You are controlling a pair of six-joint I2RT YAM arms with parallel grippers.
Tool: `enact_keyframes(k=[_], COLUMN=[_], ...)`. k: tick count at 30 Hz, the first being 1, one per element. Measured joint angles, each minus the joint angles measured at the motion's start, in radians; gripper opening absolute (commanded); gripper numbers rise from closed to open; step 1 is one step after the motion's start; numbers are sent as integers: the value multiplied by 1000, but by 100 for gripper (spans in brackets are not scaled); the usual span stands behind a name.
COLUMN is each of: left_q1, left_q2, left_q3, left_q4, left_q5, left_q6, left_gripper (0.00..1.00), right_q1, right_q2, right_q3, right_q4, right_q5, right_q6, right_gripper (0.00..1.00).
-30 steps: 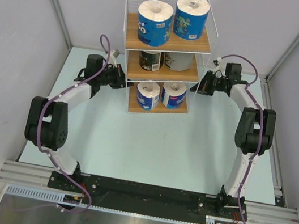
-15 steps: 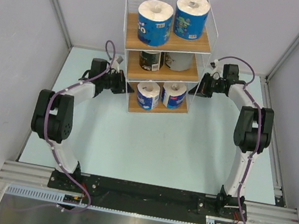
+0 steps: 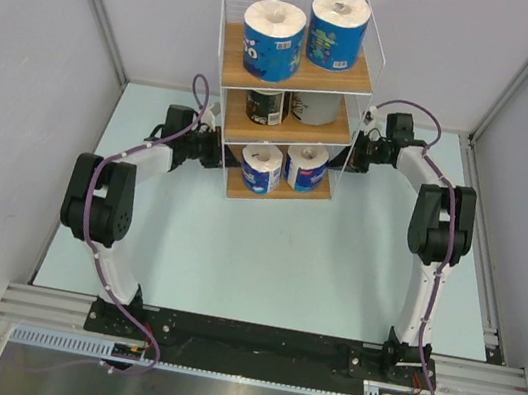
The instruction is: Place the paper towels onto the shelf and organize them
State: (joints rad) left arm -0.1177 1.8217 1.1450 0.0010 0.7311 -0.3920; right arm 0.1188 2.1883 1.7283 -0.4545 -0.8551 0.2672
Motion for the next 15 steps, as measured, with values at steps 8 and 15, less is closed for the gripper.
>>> enact_keyframes(k=[8, 15], left_q1=[0, -2], left_q2=[8, 22], left_q3=[7, 9], left_q4=[5, 12], left_q5=[10, 14], left_q6=[0, -5], left_gripper=[0, 0], right_q1=[26, 41], right_q2=[17, 28], right_q3=[25, 34], right_q4=[-7, -9], right_q5=[-9, -11], right_q6=[0, 0], right_gripper=[0, 0])
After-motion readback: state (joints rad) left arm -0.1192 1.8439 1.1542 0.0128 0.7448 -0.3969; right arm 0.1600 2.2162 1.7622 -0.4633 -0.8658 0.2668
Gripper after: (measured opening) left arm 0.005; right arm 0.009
